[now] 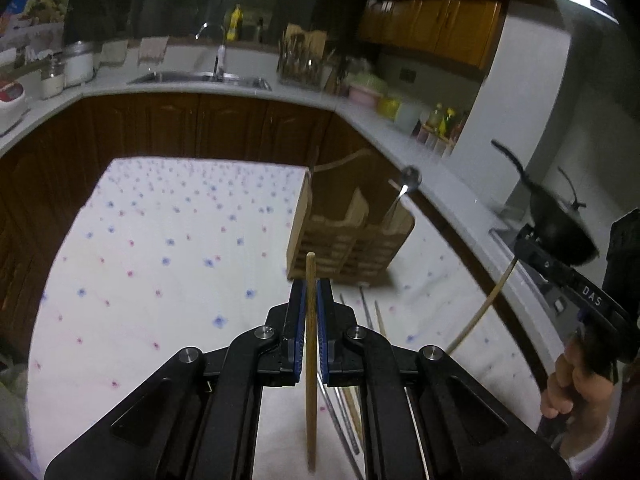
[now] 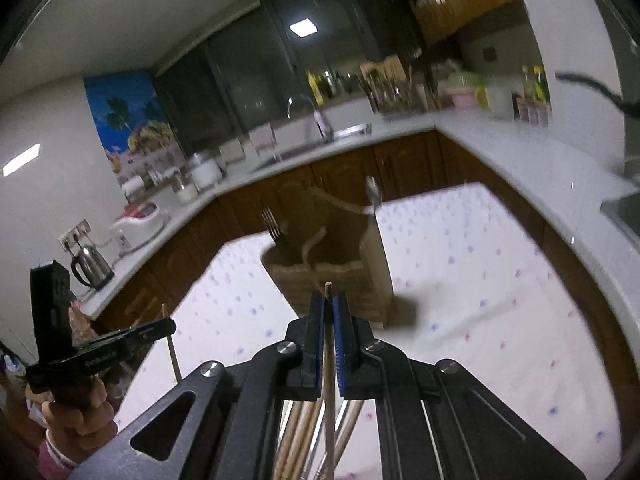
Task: Organize utensils
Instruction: 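Lift both chopsticks upright and carry them over the wooden holder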
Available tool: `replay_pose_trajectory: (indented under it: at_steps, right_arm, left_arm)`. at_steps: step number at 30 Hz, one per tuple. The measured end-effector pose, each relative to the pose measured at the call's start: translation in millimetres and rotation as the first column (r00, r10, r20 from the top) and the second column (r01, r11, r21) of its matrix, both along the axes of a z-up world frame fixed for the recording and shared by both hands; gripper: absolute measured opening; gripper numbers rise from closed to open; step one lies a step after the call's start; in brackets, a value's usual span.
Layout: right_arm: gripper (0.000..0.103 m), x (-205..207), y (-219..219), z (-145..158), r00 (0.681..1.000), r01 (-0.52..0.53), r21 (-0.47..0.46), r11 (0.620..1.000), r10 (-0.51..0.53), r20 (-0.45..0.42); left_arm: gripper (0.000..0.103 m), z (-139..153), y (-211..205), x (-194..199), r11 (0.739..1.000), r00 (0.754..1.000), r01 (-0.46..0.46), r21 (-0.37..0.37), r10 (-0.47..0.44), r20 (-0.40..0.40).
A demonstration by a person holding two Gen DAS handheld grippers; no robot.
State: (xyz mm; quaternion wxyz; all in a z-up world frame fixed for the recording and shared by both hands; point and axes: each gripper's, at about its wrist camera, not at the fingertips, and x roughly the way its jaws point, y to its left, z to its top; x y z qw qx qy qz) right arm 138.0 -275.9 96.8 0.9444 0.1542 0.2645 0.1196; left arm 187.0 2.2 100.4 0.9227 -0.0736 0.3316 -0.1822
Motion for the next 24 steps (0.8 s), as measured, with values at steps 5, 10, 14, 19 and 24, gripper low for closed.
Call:
replay_pose_trajectory:
  at_steps: [5,10,14,19,24]
  right_arm:
    - [0.005,-0.4,-1.4,15.2,0.999,0.013,-0.011,1.000,-0.013,0.042]
    - [0.004,2.2,-2.3,18.8,0.999,0.014,-0.009,1.000,-0.013,0.051]
    - [0.004,2.3,-6.6,18.8,0.998,0.016,-0.002,1.000,-0.016,0.057]
    - [0.004,5.4,-10.2,23.9,0.997,0.027,-0.002,1.000,-0.027,0.074]
    - [0.004,13.1,-14.3,33.7,0.993,0.049,0.002,0.999,-0.049,0.103]
  left_arm:
    - [0.004,13.8,3.1,-5.0,1.000,0.999,-0.011,0.001,0.011,0.042]
    - [0.004,19.1,5.4,-1.6,1.000,0.998,-0.022,-0.002,0.022,0.060]
    - [0.005,26.0,5.8,-0.4,1.000,0.997,-0.028,-0.009,0.029,0.078]
    - [0.004,37.3,4.3,4.8,0.999,0.994,-0.030,-0.019,0.032,0.105]
    - [0.004,55.2,-0.2,13.5,0.999,0.989,-0.033,-0.032,0.038,0.145]
